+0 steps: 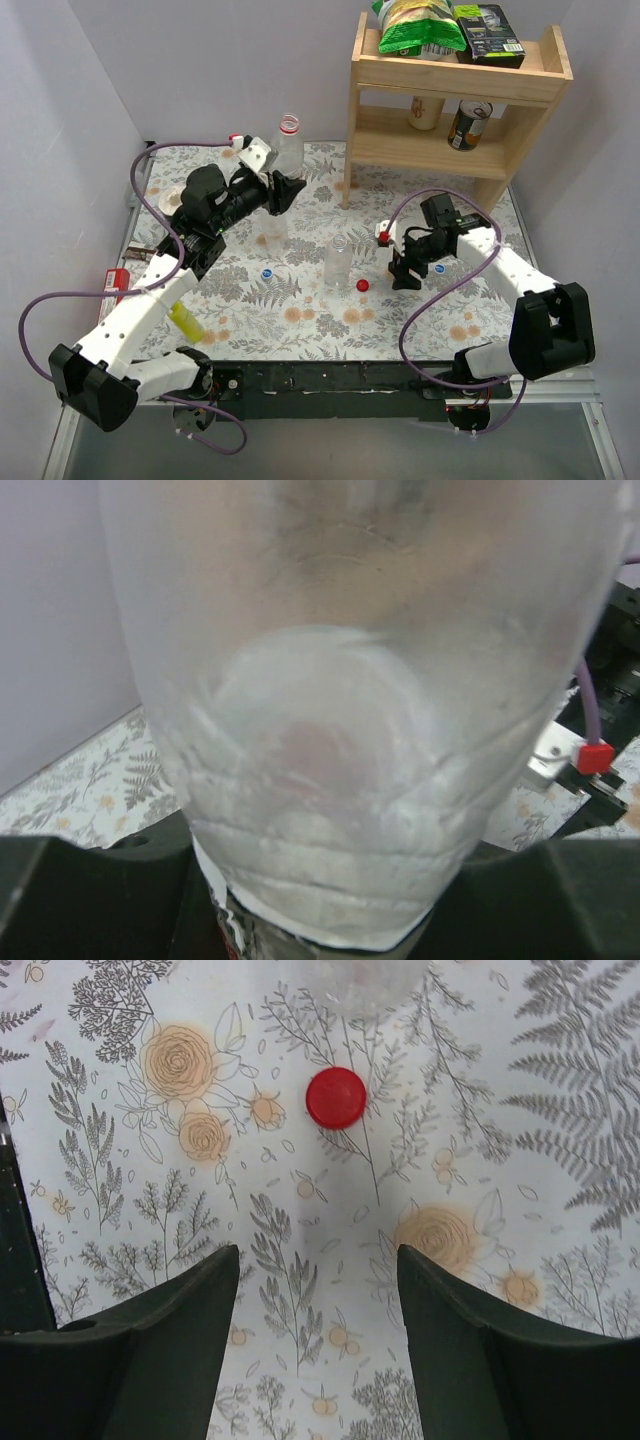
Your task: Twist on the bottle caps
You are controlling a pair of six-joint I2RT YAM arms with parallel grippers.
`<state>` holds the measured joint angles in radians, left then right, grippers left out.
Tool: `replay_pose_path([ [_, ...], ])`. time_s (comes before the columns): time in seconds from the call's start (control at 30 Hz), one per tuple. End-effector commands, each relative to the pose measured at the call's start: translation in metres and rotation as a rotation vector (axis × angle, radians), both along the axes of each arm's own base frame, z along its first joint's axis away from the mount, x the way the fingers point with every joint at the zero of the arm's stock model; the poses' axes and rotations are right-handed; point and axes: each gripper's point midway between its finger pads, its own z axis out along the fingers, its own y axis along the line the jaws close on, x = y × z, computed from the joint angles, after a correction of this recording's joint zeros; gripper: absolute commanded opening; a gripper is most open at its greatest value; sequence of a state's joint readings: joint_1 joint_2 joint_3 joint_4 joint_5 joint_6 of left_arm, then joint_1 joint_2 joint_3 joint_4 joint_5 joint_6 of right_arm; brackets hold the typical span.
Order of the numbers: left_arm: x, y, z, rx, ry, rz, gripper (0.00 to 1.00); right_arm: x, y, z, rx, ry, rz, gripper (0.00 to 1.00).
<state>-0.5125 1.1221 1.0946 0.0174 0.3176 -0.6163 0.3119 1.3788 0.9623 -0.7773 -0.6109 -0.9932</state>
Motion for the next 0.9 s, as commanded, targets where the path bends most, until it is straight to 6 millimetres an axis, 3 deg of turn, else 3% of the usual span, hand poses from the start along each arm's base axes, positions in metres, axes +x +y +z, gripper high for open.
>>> replay_pose_path([
  [0.0, -0.004, 0.019, -0.002, 0.025, 0.032, 0.017, 0.05, 0.005, 0.039, 0.0, 0.11, -0.147, 0.109, 0.72],
  [0.07, 0.0, 0.027, -0.003, 0.015, 0.042, 0.034, 0.0, 0.005, 0.046, -0.008, 0.12, -0.122, 0.071, 0.72],
  [0.3, 0.005, 0.039, -0.002, -0.022, 0.061, 0.067, 0.0, 0.013, 0.061, -0.034, 0.115, -0.094, -0.007, 0.71],
  [0.43, 0.008, 0.043, -0.003, -0.016, 0.059, 0.081, 0.0, 0.017, 0.067, -0.043, 0.106, -0.078, -0.004, 0.64],
  [0.87, 0.011, 0.051, -0.012, -0.02, 0.067, 0.114, 0.0, 0.008, 0.075, -0.061, 0.073, -0.047, 0.004, 0.63],
])
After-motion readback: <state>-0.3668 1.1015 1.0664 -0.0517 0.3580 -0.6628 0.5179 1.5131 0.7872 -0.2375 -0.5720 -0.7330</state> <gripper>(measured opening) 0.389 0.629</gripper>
